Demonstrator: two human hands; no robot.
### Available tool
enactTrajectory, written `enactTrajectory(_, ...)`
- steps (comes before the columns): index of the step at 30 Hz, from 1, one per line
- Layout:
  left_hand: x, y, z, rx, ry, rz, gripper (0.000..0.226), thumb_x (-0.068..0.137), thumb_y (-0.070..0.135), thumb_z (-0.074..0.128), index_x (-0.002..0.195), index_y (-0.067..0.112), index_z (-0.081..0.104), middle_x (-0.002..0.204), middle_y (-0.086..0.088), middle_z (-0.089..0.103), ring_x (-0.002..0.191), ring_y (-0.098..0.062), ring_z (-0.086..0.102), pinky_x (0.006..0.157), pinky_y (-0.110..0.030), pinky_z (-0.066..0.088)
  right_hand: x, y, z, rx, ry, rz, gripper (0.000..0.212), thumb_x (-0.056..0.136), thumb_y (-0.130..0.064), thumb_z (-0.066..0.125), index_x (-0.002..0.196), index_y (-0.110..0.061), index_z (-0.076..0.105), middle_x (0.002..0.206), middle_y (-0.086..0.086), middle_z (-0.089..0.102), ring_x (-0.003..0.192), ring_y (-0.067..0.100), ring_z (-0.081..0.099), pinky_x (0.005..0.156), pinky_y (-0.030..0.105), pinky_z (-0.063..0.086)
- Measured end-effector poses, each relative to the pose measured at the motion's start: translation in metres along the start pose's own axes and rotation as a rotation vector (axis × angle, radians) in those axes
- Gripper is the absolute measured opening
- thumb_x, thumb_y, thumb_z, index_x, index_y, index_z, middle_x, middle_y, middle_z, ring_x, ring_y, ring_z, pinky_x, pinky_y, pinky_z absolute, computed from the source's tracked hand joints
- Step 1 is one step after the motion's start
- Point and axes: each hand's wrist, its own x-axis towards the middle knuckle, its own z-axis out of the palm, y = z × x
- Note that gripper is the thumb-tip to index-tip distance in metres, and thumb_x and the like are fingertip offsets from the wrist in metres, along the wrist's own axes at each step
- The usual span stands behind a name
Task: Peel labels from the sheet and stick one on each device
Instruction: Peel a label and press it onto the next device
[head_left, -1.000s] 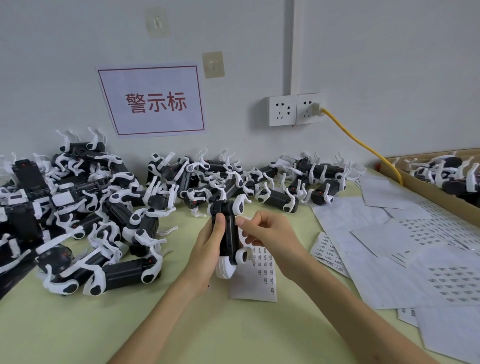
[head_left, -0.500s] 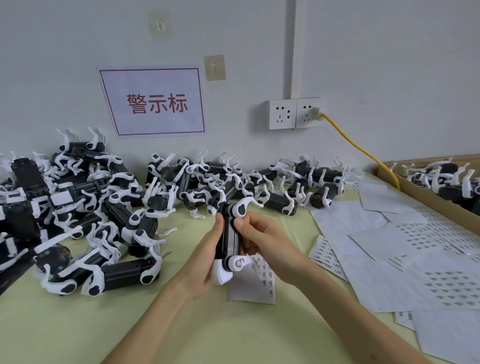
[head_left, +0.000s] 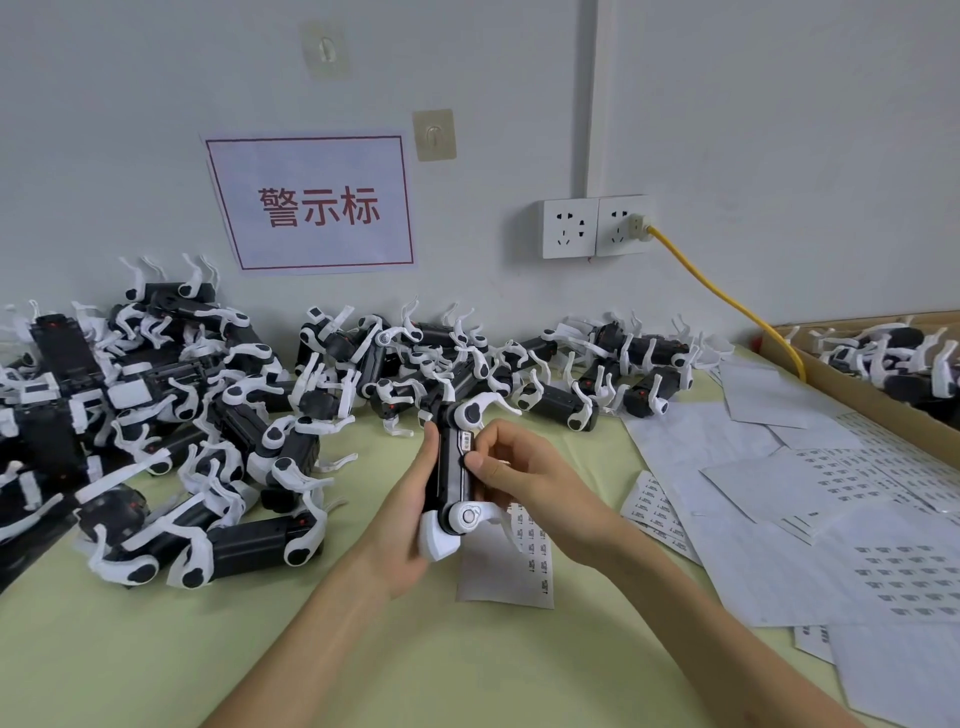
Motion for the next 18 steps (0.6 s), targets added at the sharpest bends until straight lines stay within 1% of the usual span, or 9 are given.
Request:
enactTrajectory(3,0.000,0.000,0.000,-0.003,-0.004,-0.020,0.063,0.091,0.066,0.042,0.110,0.020,0.081,0.108,-0.008,0.076,0.097,-0.017,0.074,0.079,-0.026,0.059,0.000,0.000,0.002,0.002,0.048,0.005,0.024,0.101,-0.017,0.063,0.078,-0.016,0.056,0.068,0.001,0.055,0.060,0.014,0.048,0.056,0.021,0.039)
enactTrajectory(6,-0.001,0.000,0.002,0.022,-0.013,-0.025,0.063,0.092,0.065,0.041,0.119,0.021,0.077,0.118,-0.009,0.075,0.107,-0.018,0.072,0.083,-0.025,0.058,0.001,-0.001,0.003,-0.004,0.093,0.019,0.034,0.103,-0.020,0.060,0.070,-0.016,0.051,0.062,-0.001,0.051,0.059,0.016,0.050,0.056,0.021,0.038)
enactTrajectory(8,-0.002,0.000,0.003,0.010,-0.012,-0.034,0.062,0.092,0.065,0.041,0.120,0.022,0.077,0.123,-0.010,0.073,0.112,-0.018,0.071,0.084,-0.026,0.058,0.001,-0.002,0.002,0.031,0.071,0.046,0.034,0.104,-0.020,0.056,0.072,-0.014,0.050,0.064,0.001,0.049,0.061,0.017,0.049,0.057,0.022,0.037)
enactTrajectory(9,-0.002,0.000,0.003,-0.003,-0.016,-0.034,0.062,0.093,0.064,0.042,0.119,0.022,0.078,0.122,-0.009,0.074,0.111,-0.018,0.071,0.084,-0.026,0.058,0.001,-0.002,0.002,0.056,0.066,0.061,0.033,0.105,-0.018,0.055,0.073,-0.013,0.050,0.065,0.001,0.049,0.061,0.017,0.049,0.058,0.023,0.037)
enactTrajectory(11,0.000,0.001,0.002,-0.032,-0.028,-0.021,0.062,0.095,0.063,0.042,0.113,0.018,0.080,0.110,-0.009,0.076,0.098,-0.020,0.073,0.080,-0.028,0.059,0.003,-0.002,0.001,0.073,0.120,0.075,0.031,0.105,-0.015,0.054,0.074,-0.012,0.053,0.063,0.000,0.051,0.057,0.014,0.049,0.058,0.025,0.037)
enactTrajectory(14,0.002,0.001,0.003,-0.112,-0.024,-0.015,0.057,0.091,0.062,0.052,0.091,0.011,0.079,0.080,-0.004,0.068,0.070,-0.019,0.066,0.073,-0.031,0.055,0.004,0.001,-0.003,-0.157,0.393,-0.043,0.030,0.100,-0.016,0.062,0.071,-0.007,0.058,0.055,-0.009,0.045,0.052,0.008,0.038,0.053,0.023,0.032)
enactTrajectory(16,0.005,0.002,0.003,-0.157,0.014,-0.046,0.057,0.087,0.062,0.057,0.082,0.008,0.075,0.070,-0.006,0.057,0.062,-0.022,0.058,0.073,-0.034,0.049,0.003,0.002,-0.007,-0.326,0.560,-0.186,0.026,0.093,-0.014,0.067,0.069,-0.014,0.058,0.055,-0.013,0.040,0.053,0.006,0.033,0.052,0.021,0.029)
enactTrajectory(17,0.005,0.003,0.002,-0.160,0.027,-0.063,0.058,0.087,0.062,0.056,0.080,0.007,0.075,0.068,-0.007,0.055,0.061,-0.024,0.057,0.071,-0.035,0.049,0.002,-0.001,-0.010,-0.380,0.602,-0.258,0.021,0.089,-0.010,0.069,0.074,-0.021,0.060,0.059,-0.014,0.042,0.056,0.006,0.036,0.054,0.020,0.031)
enactTrajectory(18,0.005,0.004,0.002,-0.157,0.041,-0.076,0.059,0.089,0.061,0.054,0.080,0.007,0.075,0.067,-0.007,0.055,0.060,-0.025,0.056,0.069,-0.035,0.050,0.000,-0.003,-0.012,-0.445,0.619,-0.315,0.021,0.085,-0.006,0.071,0.086,-0.026,0.064,0.069,-0.014,0.048,0.062,0.006,0.042,0.058,0.019,0.035)
